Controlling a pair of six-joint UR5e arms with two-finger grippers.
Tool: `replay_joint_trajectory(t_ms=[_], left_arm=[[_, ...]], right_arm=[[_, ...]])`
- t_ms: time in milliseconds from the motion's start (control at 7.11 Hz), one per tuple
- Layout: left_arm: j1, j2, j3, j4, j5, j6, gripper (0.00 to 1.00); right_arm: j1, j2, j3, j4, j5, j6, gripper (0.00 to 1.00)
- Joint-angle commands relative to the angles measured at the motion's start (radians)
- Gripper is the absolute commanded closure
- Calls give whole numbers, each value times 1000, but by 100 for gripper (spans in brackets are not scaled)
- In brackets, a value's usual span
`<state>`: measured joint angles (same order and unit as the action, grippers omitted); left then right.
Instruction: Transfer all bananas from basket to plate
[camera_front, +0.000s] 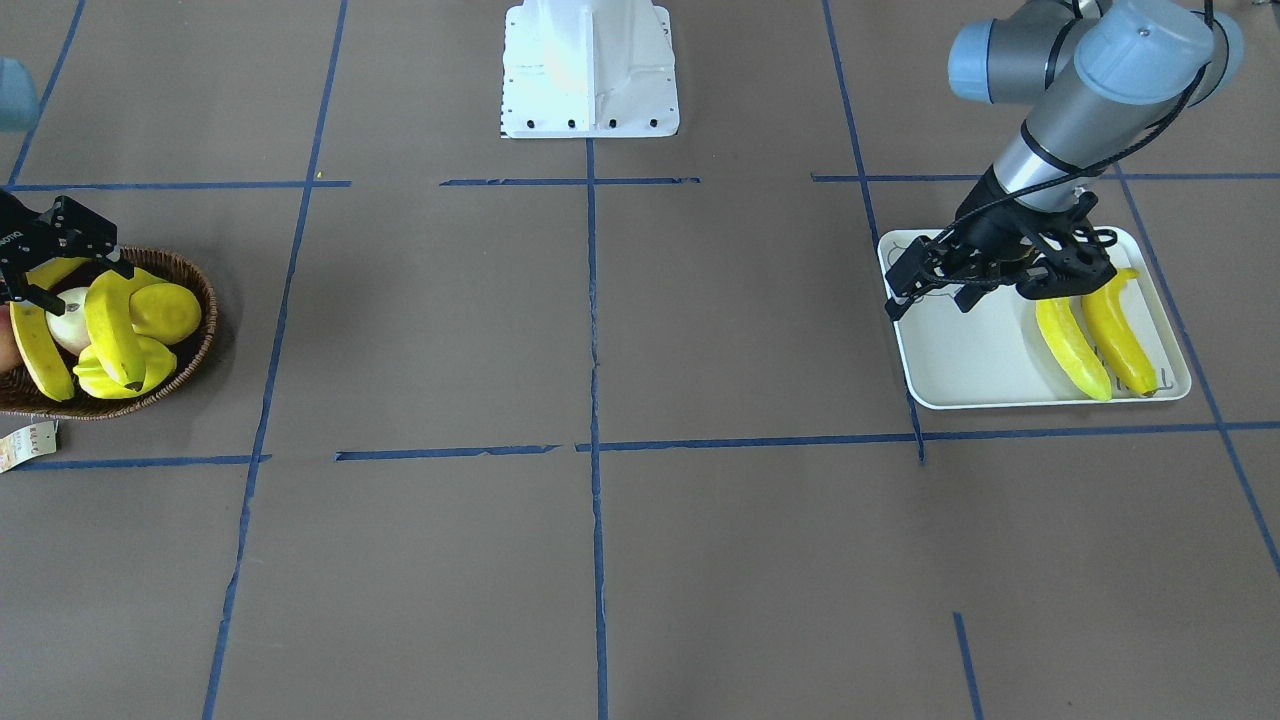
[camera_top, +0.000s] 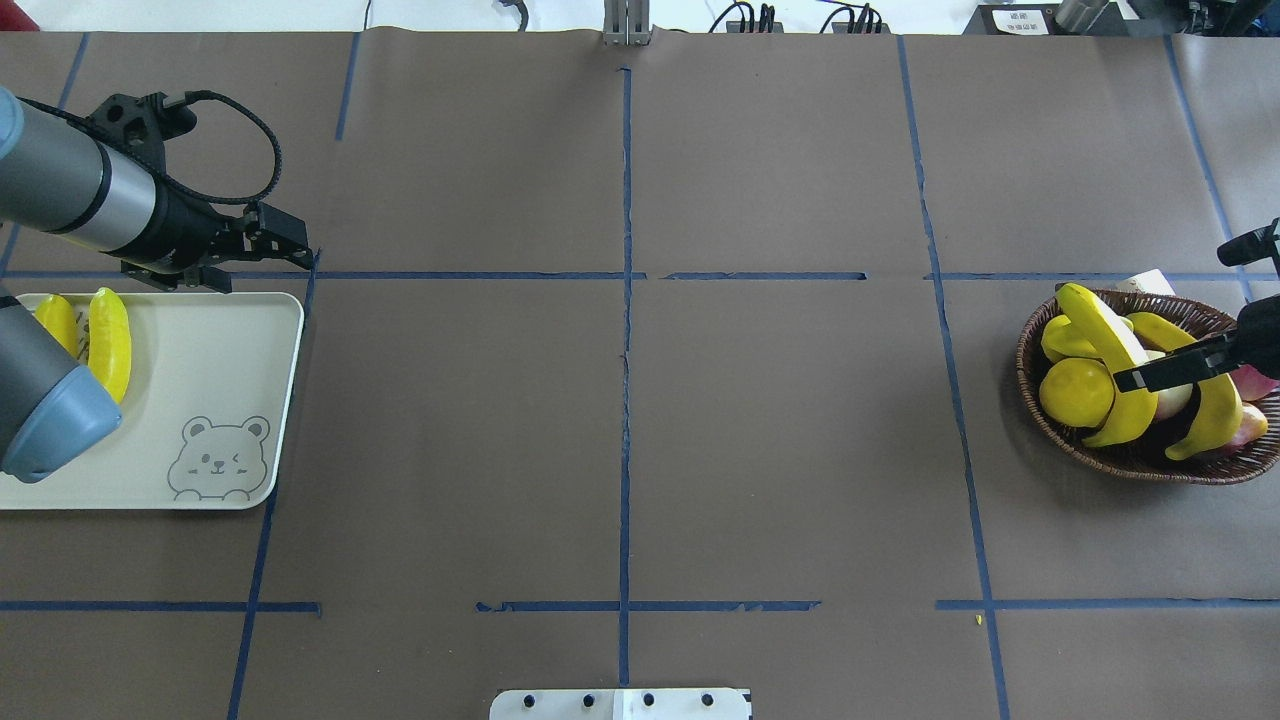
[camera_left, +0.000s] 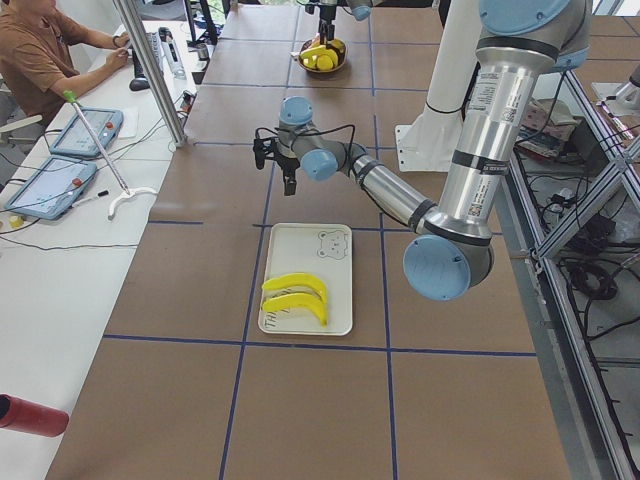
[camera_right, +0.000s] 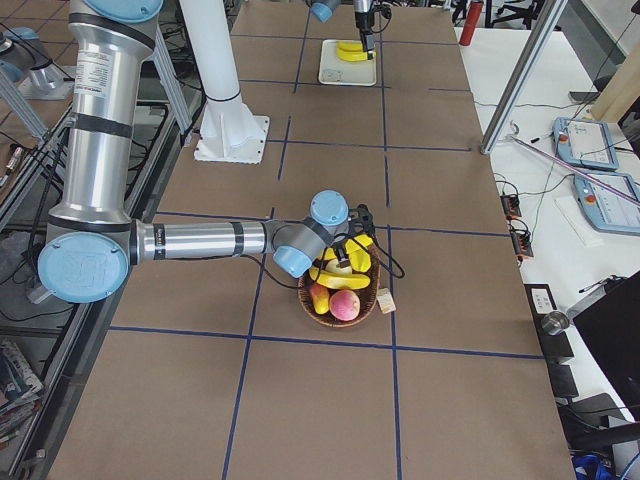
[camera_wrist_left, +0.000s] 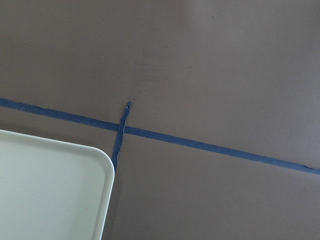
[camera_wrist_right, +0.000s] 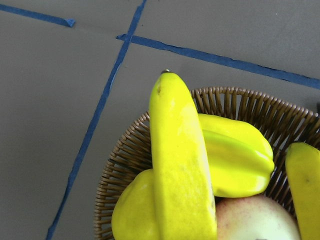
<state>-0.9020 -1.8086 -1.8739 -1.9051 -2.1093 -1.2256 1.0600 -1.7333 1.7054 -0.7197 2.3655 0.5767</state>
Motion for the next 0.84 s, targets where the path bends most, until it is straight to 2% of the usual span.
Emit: replay_joint_trajectory(t_ms=[0,141,281,704], left_arm=[[0,0,6,0,-1,1,0],[0,2,7,0,-1,1,0],[0,0,9,0,-1,1,0],[0,0,9,0,-1,3,0]], right_arm=[[-2,0,-1,-3,1,0,5],[-2,0,-3,-6,3,0,13],[-3,0,-3,-6,3,0,16],[-9,0,-4,-12,5,0,16]])
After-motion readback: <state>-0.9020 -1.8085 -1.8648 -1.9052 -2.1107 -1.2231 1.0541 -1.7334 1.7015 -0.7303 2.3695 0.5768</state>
